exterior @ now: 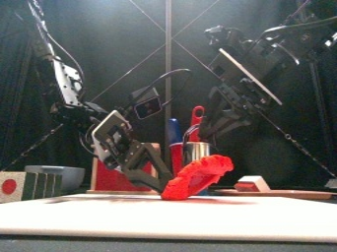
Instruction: Remove excess
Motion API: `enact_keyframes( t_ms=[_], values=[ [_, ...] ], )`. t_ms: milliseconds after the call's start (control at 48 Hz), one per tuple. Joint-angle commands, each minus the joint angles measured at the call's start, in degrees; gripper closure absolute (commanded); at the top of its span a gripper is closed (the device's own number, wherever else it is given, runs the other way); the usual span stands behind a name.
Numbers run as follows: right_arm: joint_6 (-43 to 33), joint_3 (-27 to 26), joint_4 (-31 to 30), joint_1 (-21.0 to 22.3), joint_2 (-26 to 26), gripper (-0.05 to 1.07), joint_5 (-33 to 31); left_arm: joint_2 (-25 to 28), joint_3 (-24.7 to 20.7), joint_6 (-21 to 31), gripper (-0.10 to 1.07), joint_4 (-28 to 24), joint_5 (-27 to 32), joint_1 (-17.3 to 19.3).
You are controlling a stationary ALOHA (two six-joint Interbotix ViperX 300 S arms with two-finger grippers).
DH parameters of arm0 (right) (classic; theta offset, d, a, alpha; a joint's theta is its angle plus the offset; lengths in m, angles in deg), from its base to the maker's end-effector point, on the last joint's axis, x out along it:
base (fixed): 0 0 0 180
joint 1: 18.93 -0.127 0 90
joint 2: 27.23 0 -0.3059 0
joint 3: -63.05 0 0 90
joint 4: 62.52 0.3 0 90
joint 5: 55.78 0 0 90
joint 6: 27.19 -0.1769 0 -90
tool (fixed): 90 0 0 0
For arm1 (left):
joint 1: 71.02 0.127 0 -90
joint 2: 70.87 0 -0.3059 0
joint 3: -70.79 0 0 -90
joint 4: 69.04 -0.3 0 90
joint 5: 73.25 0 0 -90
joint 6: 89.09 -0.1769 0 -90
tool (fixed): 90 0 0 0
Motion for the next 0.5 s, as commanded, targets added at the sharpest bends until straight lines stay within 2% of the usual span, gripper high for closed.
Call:
enact_keyframes(
  t_ms=[0,479],
  values=[
    [-0.3,-0.8,-0.4,0.0,-2.5,0.47,-1.9,-0.4,-0.2,-0.1,0.47,-0.2,0.4,0.1],
    [-0.5,-0.5,0.7,-0.9,-3.8,0.47,-9.3,-0.6,-0.1,-0.4,0.47,-0.2,0.4,0.2]
  ],
)
